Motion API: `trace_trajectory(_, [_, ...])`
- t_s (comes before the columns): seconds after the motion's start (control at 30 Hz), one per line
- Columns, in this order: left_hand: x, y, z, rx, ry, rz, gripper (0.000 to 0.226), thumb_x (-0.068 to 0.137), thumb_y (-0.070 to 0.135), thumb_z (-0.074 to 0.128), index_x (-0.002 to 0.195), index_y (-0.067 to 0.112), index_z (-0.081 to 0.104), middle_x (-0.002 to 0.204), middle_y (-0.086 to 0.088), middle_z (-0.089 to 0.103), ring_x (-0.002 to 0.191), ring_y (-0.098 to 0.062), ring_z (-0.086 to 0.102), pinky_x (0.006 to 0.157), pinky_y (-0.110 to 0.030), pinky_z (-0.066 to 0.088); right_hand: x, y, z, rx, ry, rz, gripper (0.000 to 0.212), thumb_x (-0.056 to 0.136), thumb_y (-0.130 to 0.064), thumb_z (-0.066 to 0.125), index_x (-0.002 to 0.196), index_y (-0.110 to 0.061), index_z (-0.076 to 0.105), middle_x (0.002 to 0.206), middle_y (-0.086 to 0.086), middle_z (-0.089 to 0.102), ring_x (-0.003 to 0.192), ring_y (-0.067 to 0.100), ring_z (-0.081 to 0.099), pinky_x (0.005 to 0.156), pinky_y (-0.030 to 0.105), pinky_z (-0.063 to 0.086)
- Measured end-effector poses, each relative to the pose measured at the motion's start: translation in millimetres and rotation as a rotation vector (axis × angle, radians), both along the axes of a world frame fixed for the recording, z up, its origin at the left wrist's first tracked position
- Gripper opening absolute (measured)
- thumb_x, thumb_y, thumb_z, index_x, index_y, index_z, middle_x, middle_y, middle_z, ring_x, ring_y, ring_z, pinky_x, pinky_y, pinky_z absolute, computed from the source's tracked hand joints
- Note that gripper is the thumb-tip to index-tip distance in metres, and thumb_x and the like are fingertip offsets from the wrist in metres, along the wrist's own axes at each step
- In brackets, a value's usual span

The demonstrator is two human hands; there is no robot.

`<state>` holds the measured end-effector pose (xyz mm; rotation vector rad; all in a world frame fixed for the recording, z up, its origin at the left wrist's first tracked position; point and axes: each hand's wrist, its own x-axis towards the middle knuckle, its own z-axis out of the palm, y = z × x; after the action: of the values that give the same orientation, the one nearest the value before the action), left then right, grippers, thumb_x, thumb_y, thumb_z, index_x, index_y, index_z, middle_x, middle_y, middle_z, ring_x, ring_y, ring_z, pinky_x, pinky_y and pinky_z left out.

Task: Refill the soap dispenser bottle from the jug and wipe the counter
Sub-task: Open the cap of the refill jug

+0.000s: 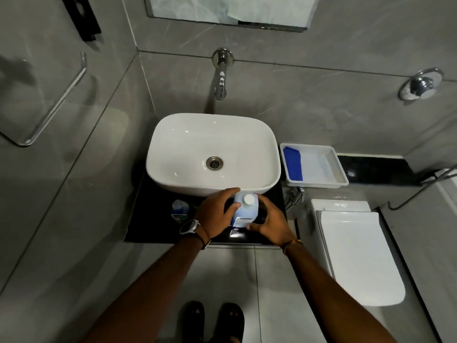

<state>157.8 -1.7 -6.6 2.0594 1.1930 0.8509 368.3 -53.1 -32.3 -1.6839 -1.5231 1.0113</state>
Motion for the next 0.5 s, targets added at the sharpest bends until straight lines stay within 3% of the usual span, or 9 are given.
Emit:
trace_trajectory(0.1, [18.6,0.8,-1.1,-0.056,-0.008,-0.075,0.043,0.092,0.030,0.062,0.134,0.026,0.055,0.135,0.003,0.062,0.124,-0.008,0.056,0.107,-0.023,0.043,-1.5,3.5,1.2,-0.008,0.041,0.024,0.087,0.068,-0.025,0.094,0.143,-0.030,0.050,0.134,-0.013,0.063,0.120,0.003,0.061,0.099,0.030,0.055])
trace_trajectory(0.27, [28.5,2.8,-4.3,-0.088,0.012,-0.120,0.042,0.092,0.011,0.060,0.134,0.016,0.058,0.136,-0.004,0.061,0.125,-0.014,0.056,0.110,-0.025,0.041,0.7,3.8,0.0,0.002,0.065,0.020,0.078,0.076,-0.025,0.090,0.143,-0.025,0.051,0.132,-0.008,0.065,0.120,0.007,0.063,0.100,0.030,0.056])
trace_trajectory(0.5, [36.0,2.3,3.4,-0.045,0.021,-0.052,0.032,0.086,0.013,0.062,0.118,0.015,0.067,0.118,-0.002,0.070,0.108,-0.014,0.063,0.096,-0.004,0.035,-0.7,0.4,-7.5,0.045,0.031,-0.012,0.075,0.080,-0.020,0.087,0.145,-0.018,0.050,0.135,-0.003,0.065,0.121,0.009,0.063,0.102,0.030,0.055])
